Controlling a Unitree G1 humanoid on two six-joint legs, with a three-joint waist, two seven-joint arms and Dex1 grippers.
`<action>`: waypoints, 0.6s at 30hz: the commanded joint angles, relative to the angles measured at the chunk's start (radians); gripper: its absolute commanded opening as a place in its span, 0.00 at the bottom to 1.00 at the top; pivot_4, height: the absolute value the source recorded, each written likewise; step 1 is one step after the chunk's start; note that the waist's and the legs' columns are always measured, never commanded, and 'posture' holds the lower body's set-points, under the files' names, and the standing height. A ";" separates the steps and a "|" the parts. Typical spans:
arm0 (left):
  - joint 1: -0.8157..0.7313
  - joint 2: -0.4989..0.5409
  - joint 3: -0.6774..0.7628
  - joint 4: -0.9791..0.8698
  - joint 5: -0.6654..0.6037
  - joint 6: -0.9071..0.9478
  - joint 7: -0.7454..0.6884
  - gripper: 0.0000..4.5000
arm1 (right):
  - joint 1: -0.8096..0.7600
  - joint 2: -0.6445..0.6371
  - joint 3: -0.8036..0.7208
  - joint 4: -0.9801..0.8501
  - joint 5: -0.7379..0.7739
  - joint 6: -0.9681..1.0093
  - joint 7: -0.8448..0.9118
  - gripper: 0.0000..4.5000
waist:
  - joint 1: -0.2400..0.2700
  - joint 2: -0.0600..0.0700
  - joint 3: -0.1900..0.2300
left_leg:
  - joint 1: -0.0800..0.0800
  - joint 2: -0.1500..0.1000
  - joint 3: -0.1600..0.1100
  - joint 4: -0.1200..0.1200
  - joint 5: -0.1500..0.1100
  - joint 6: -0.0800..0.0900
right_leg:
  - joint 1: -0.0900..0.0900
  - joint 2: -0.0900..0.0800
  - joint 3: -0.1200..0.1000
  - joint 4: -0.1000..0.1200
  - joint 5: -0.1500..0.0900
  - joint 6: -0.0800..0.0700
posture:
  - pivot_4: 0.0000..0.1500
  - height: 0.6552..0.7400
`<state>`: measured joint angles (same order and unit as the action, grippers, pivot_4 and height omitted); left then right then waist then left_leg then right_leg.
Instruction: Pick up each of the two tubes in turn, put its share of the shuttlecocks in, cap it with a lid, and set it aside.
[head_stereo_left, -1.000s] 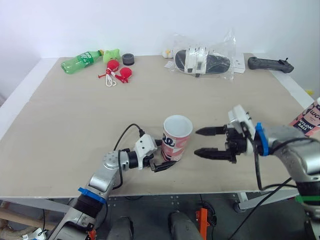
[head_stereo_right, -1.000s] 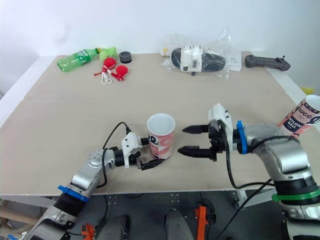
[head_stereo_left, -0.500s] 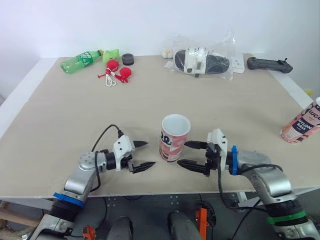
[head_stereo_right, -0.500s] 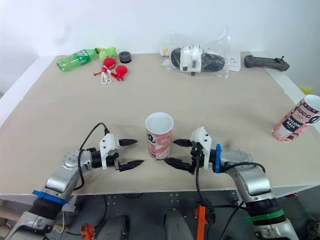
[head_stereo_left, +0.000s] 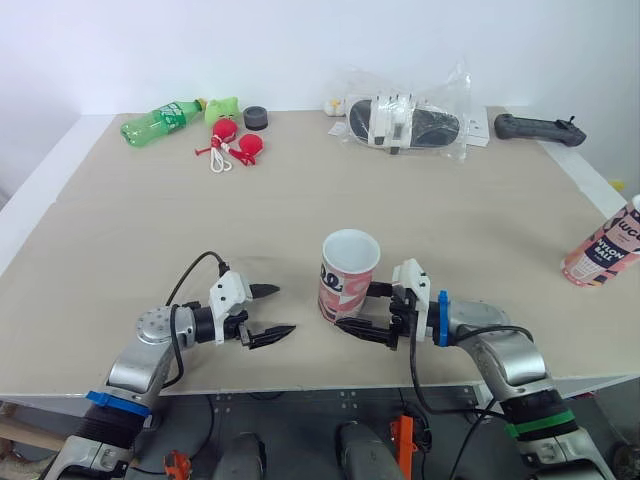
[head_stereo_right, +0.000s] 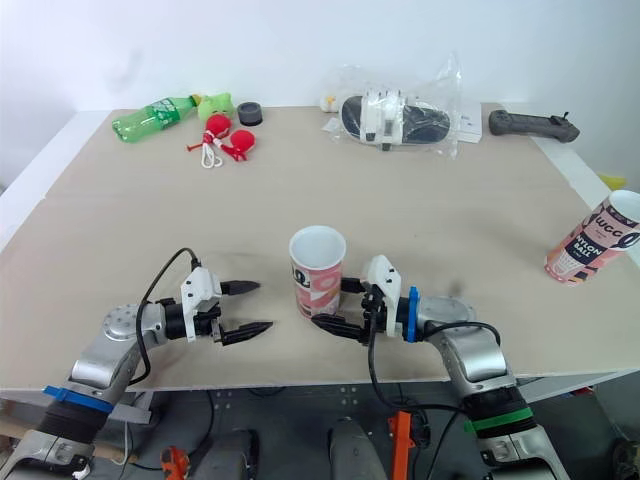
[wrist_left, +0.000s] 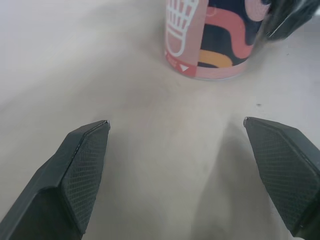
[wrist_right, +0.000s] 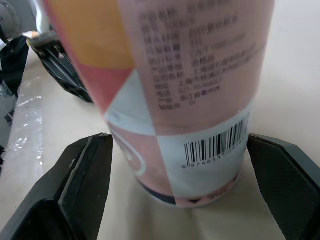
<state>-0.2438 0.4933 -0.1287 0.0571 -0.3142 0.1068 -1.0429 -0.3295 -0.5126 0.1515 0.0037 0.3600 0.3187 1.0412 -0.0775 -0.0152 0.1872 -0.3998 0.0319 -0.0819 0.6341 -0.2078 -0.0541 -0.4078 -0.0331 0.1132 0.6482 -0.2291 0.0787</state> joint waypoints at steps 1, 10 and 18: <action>0.017 0.019 0.010 -0.026 -0.019 0.001 -0.037 0.98 | -0.027 0.015 -0.002 0.007 -0.015 -0.046 0.004 1.00 | 0.000 0.000 0.000 | 0.000 0.000 0.000 0.000 0.000 0.000 | 0.000 0.000 0.000 0.000 0.000 0.000 | 1.00 1.00; 0.011 0.004 0.025 -0.047 -0.040 -0.048 -0.076 0.98 | -0.051 0.068 0.008 0.079 -0.058 -0.132 -0.002 1.00 | 0.000 -0.001 0.000 | 0.000 0.000 0.000 0.000 0.000 0.000 | 0.000 0.000 0.000 0.000 0.000 0.000 | 1.00 1.00; -0.006 -0.020 0.035 -0.054 -0.044 -0.050 -0.057 0.98 | -0.059 0.113 -0.024 0.078 -0.042 -0.139 -0.040 1.00 | 0.000 -0.001 0.001 | 0.000 0.000 0.000 0.000 0.000 0.000 | 0.000 0.000 0.000 0.000 0.000 0.000 | 1.00 1.00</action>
<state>-0.2368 0.4787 -0.1165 0.0400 -0.3359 0.0645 -1.1093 -0.3728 -0.4087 0.1599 0.1147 0.2916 0.1818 1.0181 -0.0774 -0.0163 0.1879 -0.4002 0.0319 -0.0820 0.6340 -0.2078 -0.0541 -0.4080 -0.0332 0.1131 0.6481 -0.2290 0.0787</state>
